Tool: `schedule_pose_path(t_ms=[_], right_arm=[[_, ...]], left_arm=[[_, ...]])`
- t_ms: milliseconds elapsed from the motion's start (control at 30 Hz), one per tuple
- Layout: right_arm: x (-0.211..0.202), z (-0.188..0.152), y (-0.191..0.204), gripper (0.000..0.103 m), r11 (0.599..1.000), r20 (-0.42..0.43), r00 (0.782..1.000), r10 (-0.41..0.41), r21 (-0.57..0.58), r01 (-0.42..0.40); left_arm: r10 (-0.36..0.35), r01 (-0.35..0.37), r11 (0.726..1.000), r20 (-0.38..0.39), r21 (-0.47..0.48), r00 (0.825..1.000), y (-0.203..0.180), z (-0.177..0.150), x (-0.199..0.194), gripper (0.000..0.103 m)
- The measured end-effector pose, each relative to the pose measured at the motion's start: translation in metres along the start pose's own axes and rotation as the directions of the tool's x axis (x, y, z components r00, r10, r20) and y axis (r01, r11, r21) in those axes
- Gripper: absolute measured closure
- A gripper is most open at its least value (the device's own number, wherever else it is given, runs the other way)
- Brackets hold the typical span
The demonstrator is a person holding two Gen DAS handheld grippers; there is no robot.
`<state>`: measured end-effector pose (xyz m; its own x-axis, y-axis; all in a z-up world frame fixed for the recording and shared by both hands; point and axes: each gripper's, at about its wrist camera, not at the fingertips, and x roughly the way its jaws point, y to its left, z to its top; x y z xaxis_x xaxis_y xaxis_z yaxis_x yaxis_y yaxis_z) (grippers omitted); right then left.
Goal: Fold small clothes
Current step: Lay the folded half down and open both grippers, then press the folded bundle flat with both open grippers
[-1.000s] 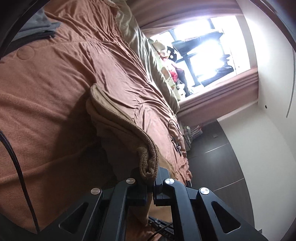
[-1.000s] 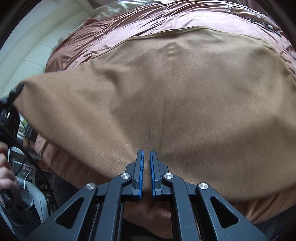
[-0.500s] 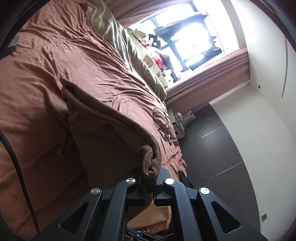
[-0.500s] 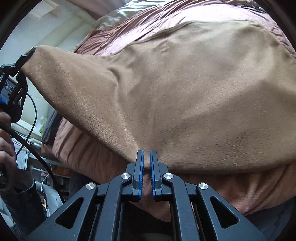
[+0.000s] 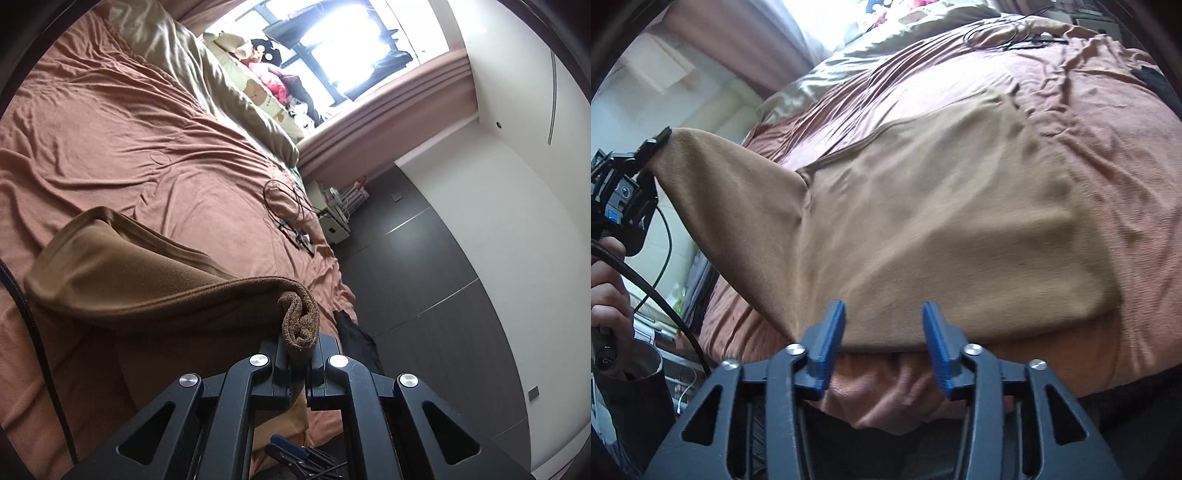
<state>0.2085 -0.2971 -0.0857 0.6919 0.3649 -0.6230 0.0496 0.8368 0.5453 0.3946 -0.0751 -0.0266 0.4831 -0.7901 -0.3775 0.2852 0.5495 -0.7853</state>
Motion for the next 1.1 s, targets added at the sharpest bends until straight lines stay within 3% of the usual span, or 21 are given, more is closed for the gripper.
schedule_pose_path(t_ms=[433,767,867,933,1033,1100], right_arm=[[-0.057,-0.013,-0.045,0.057,0.996,0.058,0.997,-0.042,0.078,0.037],[-0.089,-0.026,-0.061,0.057,0.987,0.070,0.995,-0.072,0.146,0.062],[-0.096,-0.030,-0.065,0.057,0.985,0.069,0.994,-0.086,0.154,0.075],[-0.100,-0.032,-0.065,0.057,0.984,0.067,0.994,-0.091,0.156,0.080],[-0.104,-0.033,-0.065,0.057,0.986,0.064,0.993,-0.094,0.145,0.084],[-0.104,-0.033,-0.065,0.057,0.987,0.063,0.994,-0.095,0.136,0.086]], left_arm=[[-0.013,0.020,0.999,-0.158,0.045,0.987,-0.035,-0.036,0.079,0.100],[-0.036,0.053,0.997,-0.299,0.051,0.954,-0.052,-0.080,0.133,0.098],[-0.054,0.077,0.996,-0.363,0.048,0.930,-0.055,-0.094,0.149,0.089],[-0.068,0.089,0.995,-0.402,0.033,0.913,-0.055,-0.101,0.157,0.061],[-0.051,0.071,0.997,-0.395,0.036,0.917,-0.050,-0.106,0.153,0.031],[-0.035,0.053,0.998,-0.386,0.036,0.922,-0.043,-0.105,0.146,0.029]])
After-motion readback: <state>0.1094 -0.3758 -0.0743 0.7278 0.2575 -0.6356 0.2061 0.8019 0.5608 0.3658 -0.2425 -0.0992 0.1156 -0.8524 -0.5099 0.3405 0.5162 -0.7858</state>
